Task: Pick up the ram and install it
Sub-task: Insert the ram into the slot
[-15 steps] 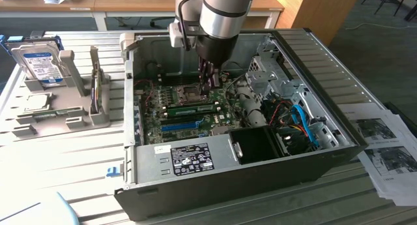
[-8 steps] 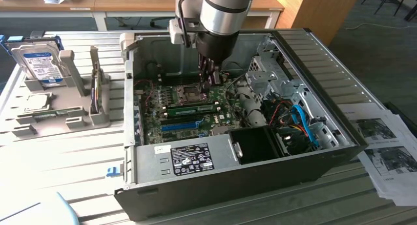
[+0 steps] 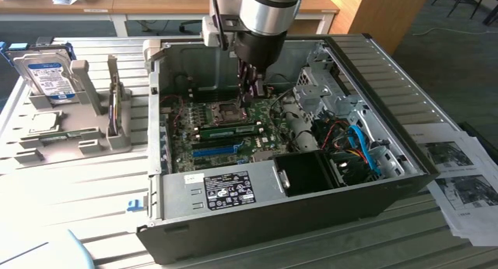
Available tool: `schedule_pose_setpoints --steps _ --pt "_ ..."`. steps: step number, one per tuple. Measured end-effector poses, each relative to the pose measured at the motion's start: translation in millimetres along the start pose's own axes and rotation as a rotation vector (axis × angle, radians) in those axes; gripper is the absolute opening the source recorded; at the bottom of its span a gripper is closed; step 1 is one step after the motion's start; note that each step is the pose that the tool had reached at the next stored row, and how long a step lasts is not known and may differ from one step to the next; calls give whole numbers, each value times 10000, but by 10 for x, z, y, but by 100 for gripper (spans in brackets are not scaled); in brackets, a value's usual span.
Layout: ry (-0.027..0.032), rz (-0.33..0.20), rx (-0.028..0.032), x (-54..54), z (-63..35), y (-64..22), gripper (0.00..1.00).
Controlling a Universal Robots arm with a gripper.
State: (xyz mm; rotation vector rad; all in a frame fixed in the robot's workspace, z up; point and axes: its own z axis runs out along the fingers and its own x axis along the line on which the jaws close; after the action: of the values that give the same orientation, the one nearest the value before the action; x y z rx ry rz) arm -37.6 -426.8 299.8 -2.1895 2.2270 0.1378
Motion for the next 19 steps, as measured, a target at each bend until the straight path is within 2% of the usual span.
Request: schedule_pose_setpoints --steps 19 --pt "0 0 0 -19 -262 14 18"
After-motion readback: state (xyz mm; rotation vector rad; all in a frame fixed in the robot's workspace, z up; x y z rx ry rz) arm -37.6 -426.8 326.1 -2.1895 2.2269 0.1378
